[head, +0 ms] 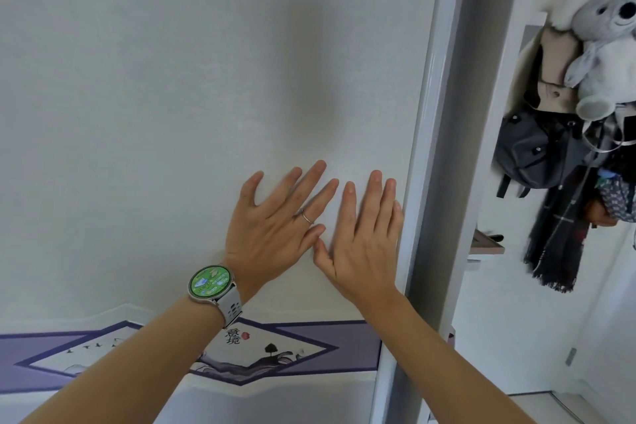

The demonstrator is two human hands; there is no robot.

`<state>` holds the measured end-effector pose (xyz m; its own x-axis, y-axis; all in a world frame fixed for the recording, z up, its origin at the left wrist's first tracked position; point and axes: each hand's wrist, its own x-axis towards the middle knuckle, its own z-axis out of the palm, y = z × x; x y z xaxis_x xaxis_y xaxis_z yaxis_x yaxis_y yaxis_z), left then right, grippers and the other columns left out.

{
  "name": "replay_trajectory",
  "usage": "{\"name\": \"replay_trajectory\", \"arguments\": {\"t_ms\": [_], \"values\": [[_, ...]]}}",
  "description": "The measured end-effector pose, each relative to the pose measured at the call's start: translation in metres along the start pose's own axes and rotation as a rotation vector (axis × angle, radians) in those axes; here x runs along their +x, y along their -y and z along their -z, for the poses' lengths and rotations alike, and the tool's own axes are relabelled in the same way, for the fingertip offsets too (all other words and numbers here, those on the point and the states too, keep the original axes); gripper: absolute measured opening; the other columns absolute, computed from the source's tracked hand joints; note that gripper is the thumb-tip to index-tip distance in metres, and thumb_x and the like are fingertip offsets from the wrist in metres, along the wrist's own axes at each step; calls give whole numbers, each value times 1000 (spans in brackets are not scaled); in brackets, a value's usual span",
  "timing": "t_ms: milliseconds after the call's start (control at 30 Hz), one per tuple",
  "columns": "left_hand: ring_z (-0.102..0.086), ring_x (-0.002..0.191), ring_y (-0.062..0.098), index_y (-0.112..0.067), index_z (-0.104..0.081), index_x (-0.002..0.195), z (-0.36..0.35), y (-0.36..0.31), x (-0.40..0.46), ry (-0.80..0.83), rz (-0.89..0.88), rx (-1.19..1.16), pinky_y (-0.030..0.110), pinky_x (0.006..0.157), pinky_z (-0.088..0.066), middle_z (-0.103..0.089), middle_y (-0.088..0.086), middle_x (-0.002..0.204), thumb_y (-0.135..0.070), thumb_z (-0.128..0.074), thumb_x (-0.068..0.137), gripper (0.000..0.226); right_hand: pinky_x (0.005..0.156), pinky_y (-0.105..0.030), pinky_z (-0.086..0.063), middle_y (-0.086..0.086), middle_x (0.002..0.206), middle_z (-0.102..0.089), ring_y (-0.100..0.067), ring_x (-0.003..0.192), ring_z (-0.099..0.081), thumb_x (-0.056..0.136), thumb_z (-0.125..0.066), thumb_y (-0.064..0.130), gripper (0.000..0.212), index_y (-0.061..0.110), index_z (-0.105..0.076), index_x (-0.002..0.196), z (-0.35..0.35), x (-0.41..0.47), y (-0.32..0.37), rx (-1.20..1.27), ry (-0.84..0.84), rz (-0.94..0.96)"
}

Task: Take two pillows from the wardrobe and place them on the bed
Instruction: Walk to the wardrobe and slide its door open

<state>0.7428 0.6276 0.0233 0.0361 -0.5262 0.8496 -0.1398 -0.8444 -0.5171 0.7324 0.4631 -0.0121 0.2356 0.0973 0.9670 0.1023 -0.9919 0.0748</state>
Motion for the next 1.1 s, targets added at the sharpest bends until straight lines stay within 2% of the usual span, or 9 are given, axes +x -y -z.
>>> {"name": "replay_trajectory", "arguments": {"t_ms": [200, 500, 800, 967, 1100], "values": [[-19, 145, 20, -28, -21, 153, 1, 24, -17, 13, 8, 7, 55, 109, -25, -19, -1, 162, -53, -34, 97, 63, 121, -53, -3, -25, 160, -6, -44, 149, -4, 92, -41, 54, 83, 8, -11, 154, -2, 3, 29, 9, 11, 8], [-22, 144, 20, -28, -24, 153, 6, 62, -38, 0, 5, -11, 54, 109, -25, -23, -2, 159, -51, -34, 98, 61, 121, -53, -5, -23, 160, -7, -43, 149, -3, 93, -38, 55, 81, 9, -11, 154, -5, 8, 76, -5, 13, -19], [-23, 143, 20, -28, -25, 153, 10, 95, -58, -6, 2, -9, 52, 108, -25, -27, -2, 158, -49, -34, 99, 59, 120, -55, -6, -28, 158, -12, -47, 148, -5, 92, -42, 51, 79, 5, -18, 152, -12, 13, 118, 12, 3, -48], [-19, 144, 20, -28, -22, 153, 10, 118, -74, 19, 6, -1, 53, 109, -25, -22, -2, 160, -49, -33, 99, 59, 120, -54, -5, -28, 158, -8, -47, 148, -4, 92, -39, 49, 81, 5, -11, 153, -13, 16, 145, 47, 5, -31], [-15, 145, 20, -28, -21, 153, 10, 139, -88, 30, -1, 44, 53, 110, -24, -17, -2, 162, -49, -31, 99, 59, 120, -54, -6, -29, 157, -11, -47, 147, -4, 92, -42, 48, 79, 3, -16, 151, -13, 19, 170, 81, 12, -20]]}}
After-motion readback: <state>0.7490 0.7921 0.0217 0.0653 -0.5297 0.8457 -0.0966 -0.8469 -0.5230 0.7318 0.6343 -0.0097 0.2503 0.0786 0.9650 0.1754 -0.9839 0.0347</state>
